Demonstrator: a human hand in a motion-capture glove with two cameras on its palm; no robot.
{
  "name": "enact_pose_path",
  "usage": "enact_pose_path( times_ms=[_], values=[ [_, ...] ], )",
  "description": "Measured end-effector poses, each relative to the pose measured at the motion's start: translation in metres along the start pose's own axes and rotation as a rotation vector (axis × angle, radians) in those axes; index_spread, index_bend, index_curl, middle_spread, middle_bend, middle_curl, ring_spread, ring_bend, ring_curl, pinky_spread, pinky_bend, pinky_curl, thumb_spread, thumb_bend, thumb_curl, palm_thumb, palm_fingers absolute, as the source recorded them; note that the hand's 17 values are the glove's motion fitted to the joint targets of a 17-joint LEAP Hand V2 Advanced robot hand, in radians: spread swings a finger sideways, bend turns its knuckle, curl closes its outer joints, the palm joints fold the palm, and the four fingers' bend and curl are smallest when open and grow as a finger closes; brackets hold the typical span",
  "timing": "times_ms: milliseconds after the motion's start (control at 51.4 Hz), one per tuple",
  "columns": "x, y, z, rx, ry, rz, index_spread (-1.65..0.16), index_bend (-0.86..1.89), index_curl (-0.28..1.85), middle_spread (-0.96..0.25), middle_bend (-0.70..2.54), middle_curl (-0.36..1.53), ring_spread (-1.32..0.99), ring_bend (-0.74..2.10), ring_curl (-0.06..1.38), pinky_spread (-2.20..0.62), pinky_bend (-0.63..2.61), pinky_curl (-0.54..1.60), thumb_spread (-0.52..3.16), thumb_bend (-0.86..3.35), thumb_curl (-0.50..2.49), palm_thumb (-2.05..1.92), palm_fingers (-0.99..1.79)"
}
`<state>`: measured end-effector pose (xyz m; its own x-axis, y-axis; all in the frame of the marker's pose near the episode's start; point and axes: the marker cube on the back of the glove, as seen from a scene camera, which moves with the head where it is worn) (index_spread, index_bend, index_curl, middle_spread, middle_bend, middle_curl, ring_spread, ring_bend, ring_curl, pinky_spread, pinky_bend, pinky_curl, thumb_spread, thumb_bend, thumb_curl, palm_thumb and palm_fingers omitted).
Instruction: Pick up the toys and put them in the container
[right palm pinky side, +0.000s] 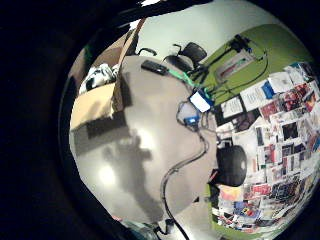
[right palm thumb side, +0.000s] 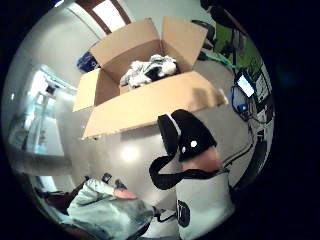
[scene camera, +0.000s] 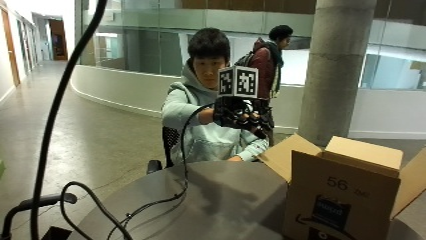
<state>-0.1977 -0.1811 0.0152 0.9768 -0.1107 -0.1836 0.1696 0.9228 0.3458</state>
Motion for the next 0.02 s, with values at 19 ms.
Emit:
enact_pose_path(
  times_ms=[19],
  values=[
    [0.0006,0.0008,0.0009,-0.003,-0.002,0.002,-0.27,0.22,0.49,0.01,0.16,0.30,-0.06,0.16,0.25,-0.06,0.60,0.28,1.37,0.00,0.35,0.15,-0.08]
  ],
)
